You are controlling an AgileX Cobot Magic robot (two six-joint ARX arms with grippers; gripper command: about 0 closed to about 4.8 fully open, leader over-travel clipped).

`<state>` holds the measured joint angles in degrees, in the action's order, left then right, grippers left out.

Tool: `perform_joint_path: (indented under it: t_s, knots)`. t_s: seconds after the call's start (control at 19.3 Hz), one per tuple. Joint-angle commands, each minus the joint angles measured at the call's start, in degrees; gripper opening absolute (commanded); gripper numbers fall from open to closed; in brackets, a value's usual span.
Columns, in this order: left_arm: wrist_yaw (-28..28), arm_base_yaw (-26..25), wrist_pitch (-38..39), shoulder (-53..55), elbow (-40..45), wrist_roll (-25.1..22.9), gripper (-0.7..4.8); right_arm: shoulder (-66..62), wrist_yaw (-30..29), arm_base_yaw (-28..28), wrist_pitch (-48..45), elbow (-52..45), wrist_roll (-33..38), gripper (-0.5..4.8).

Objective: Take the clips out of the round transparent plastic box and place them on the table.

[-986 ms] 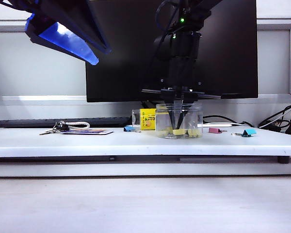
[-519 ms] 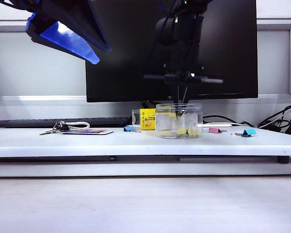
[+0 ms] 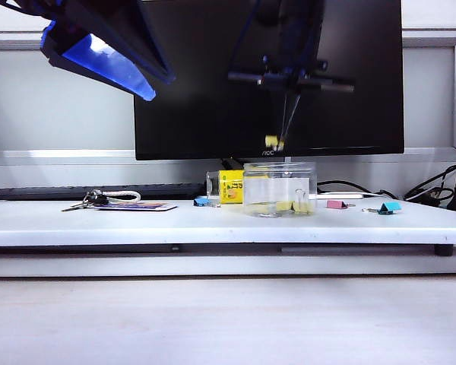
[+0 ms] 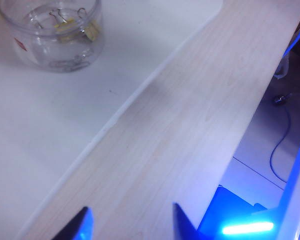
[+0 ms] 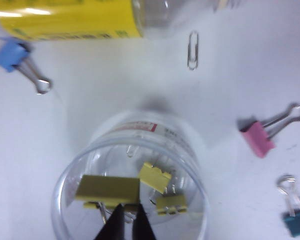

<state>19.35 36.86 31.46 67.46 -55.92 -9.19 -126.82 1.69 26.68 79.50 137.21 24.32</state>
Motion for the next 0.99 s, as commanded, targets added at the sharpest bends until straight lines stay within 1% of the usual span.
perform_joint_path:
  t_s: [0.05, 0.16, 0.36, 0.57, 0.78, 0.99]
  knots:
    - [0.1, 0.0, -0.2, -0.1, -0.2, 0.0, 2.14, 1.7, 3.1, -0.2, -0.1, 0.3, -2.2, 0.21]
    - [0.1, 0.0, 0.2, -0.1, -0.2, 0.0, 2.14, 2.0, 4.9, -0.5, -0.1, 0.3, -2.5, 0.21]
    - [-0.1, 0.0, 1.1, -0.1, -0.2, 0.0, 2.14, 2.0, 5.5, -2.7, -0.1, 0.2, -2.5, 0.21]
    - [-0.2, 0.0, 1.4, -0.1, -0.2, 0.0, 2.14, 2.0, 5.5, -6.7, 0.0, 0.2, -2.5, 0.21]
    - [-0.2, 0.0, 1.3, -0.1, -0.2, 0.0, 2.14, 1.7, 5.5, -9.5, 0.0, 0.1, -2.9, 0.21]
    - [-0.2, 0.0, 1.0, 0.0, -0.2, 0.0, 2.14, 0.3, 6.1, -10.9, -0.1, -0.9, -3.9, 0.21]
